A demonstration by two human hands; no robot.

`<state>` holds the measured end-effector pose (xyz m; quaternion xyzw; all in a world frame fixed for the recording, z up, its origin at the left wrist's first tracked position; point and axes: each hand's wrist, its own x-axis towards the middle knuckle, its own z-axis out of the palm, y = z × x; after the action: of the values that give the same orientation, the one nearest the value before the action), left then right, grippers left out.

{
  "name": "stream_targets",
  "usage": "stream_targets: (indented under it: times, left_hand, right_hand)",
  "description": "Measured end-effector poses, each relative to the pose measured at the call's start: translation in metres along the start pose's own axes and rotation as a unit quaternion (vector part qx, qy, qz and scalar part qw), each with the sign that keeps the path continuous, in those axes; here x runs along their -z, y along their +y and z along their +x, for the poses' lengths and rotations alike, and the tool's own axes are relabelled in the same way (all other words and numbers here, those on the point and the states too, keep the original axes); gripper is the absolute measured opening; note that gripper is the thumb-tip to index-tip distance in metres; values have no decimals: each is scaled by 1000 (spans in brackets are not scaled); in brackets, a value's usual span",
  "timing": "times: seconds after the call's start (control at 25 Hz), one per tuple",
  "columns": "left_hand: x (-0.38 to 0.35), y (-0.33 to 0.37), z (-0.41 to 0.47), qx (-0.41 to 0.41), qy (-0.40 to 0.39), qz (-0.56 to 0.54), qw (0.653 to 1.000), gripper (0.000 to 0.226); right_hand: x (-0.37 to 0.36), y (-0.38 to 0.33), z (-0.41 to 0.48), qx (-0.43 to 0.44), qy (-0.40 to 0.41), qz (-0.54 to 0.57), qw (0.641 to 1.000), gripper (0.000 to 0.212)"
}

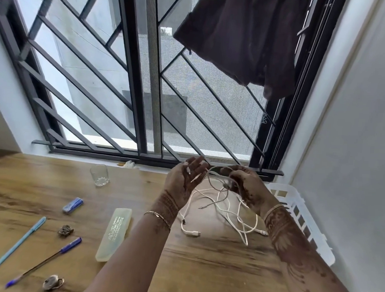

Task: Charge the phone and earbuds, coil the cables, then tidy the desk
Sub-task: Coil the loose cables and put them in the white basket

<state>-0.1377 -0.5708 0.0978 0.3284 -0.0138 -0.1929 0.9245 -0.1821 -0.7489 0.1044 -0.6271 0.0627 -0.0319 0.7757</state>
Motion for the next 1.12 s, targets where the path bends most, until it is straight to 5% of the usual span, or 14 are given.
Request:
stream_targets:
  times: [0.2,0.32,0.48,0.64,0.72,0.8,0.88,1.0,1.12]
  left_hand:
    - [6,10,-1,-43,34,-54,997,26]
    - [8,17,-2,-62,31,-56,996,23]
    - [-1,19,-5,-24,-17,-41,999,28]
    - [-18,11,-13,83,-73,87,990,33]
    - [-24,4,-17,127,-83,130,980,33]
    - [-28,-1,-18,160,-93,129,974,31]
    - [-30,-3,-18,180,-107,147,967,31]
    - [-35,-6,-18,162,-122,172,964,35]
    - [-44,-6,-17,105,-118,102,982,32]
  right_hand:
    - [17,5,-2,-5,61,70,996,33]
    - [26,9,-3,-31,71,-96,992,32]
    - [32,7,-14,-102,-115,-272,950,18]
    - [26,-1,-21,-158,-197,-339,906,64]
    - [15,0,-18,-65,-104,-395,910,46]
    - [5,1,-15,125,67,-421,896,32]
    - [-3,1,-11,260,94,-413,868,38]
    - [-19,-3,-11,189,-53,-286,938,36]
    - [-27,-5,-16,115,-62,-228,965,21]
